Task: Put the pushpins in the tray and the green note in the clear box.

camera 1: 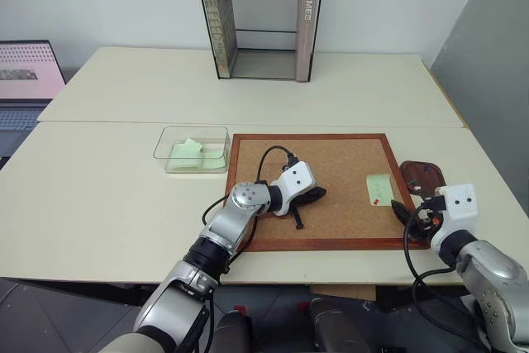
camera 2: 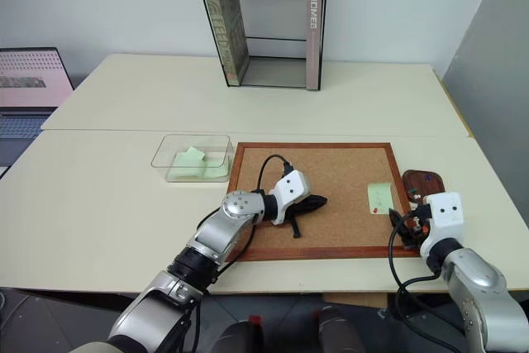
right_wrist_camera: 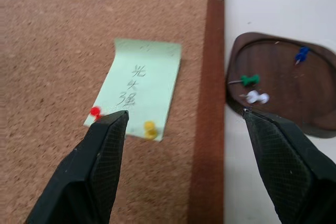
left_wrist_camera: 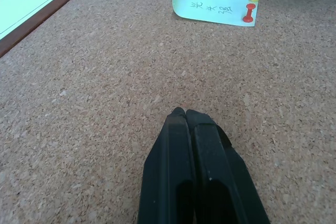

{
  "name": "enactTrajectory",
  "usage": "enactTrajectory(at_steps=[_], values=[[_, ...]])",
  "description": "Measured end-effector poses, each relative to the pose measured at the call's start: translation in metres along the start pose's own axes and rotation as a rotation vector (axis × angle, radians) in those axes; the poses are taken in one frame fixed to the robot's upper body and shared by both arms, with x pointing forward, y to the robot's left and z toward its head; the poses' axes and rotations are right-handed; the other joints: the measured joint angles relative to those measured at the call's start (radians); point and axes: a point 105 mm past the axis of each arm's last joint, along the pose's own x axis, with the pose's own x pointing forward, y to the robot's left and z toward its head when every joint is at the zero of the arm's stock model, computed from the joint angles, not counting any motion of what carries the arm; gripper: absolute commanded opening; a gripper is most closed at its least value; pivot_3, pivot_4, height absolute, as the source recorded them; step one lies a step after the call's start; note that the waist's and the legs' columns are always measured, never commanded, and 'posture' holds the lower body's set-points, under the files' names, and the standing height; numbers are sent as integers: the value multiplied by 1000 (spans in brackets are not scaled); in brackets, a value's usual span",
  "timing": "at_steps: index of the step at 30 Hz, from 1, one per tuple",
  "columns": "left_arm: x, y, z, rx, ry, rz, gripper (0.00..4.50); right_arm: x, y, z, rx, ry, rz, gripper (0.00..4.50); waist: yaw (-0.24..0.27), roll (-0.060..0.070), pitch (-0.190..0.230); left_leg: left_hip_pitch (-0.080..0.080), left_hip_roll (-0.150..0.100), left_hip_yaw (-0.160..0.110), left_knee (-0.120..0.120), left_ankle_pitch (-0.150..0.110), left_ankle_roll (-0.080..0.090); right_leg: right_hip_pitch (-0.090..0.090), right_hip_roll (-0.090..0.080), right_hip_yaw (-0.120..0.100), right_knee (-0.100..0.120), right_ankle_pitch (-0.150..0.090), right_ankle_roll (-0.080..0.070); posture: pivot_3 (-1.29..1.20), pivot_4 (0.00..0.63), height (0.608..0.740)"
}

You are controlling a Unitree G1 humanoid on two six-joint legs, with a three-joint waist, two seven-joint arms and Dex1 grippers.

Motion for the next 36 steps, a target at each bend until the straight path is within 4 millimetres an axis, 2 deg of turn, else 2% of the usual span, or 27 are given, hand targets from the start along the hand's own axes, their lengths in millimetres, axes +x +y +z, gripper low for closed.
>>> enactTrajectory(at_steps=[4, 7, 16, 23, 36], values=[[1, -1, 1, 1, -3, -4, 0, 3, 2, 0, -9, -2, 7, 3705, 0, 0, 0, 0, 0, 0, -1, 0, 0, 0, 0, 0, 0, 0, 0, 0, 150, 740], [1, -1, 1, 0, -4, -5, 0, 8, 2, -1, -10, 4, 7, 3244, 1, 0, 0, -1, 0, 0, -1, 0, 0, 0, 0, 0, -1, 0, 0, 0, 150, 740], [1, -1, 1, 1, -3, -5, 0, 11, 0, -7, -9, 23, 2, 1549, 1, 0, 0, -1, 0, 0, -1, 0, 0, 0, 0, 0, -1, 0, 0, 0, 150, 740], [1, -1, 1, 1, -3, -5, 0, 12, 7, -8, -11, 22, 32, 81, 1, 0, 0, -1, 0, 0, 0, 0, 0, 0, 0, 0, -1, 0, 0, 0, 150, 740], [1, -1, 2, 6, -5, -14, 0, 8, 9, -2, -17, -4, 37, 7, 1, 0, 0, -2, 0, 0, -1, 0, 0, -2, 0, 0, -1, 0, 0, 0, 150, 740]])
